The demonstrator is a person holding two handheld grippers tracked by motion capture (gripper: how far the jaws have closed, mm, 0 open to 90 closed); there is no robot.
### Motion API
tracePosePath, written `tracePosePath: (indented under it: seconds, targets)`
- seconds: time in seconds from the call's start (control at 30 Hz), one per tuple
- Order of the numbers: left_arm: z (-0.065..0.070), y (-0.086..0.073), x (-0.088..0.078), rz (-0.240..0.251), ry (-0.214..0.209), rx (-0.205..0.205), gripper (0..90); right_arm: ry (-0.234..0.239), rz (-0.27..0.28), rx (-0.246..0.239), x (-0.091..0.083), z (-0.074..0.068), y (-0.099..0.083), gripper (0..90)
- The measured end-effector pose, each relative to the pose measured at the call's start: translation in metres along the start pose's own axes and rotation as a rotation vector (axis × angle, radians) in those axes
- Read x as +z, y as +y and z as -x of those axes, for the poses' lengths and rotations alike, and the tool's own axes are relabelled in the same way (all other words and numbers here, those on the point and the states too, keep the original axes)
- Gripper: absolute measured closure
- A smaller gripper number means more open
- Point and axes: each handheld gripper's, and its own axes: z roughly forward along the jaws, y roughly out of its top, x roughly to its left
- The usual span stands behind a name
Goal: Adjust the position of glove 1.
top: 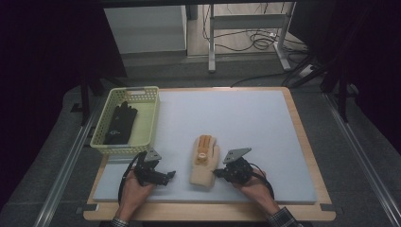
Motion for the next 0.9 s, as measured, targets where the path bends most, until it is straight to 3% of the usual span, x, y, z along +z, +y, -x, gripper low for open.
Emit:
tracePosePath:
  seconds: [0.07,0.13,0.3,0.5,0.77,0.9]
  targets:
    - [0.001,-0.002,-0.003,-0.01,0.022,0.032,2.6,0.009,0.004,0.0,0.005,-0.002,0.003,88.0]
    - [0.0,-0.003,-0.005,-0.014,0.026,0.033,1.9,0.01,0.006,-0.002,0.008,-0.004,0.004,87.9]
    - [-0.009,-0.01,-0.011,-0.019,0.035,0.009,1.0,-0.001,0.016,-0.011,0.018,-0.009,0.012,87.6]
    - [-0.016,-0.014,-0.013,-0.027,0.018,-0.02,0.0,-0.028,0.027,-0.023,0.036,-0.013,0.027,87.3]
    - [-0.016,-0.014,-0.013,-0.03,0.019,-0.023,0.0,-0.045,0.047,-0.024,0.052,-0.015,0.039,87.0]
    - [-0.015,-0.014,-0.013,-0.029,0.023,-0.019,0.0,-0.052,0.035,-0.029,0.048,-0.016,0.038,80.9]
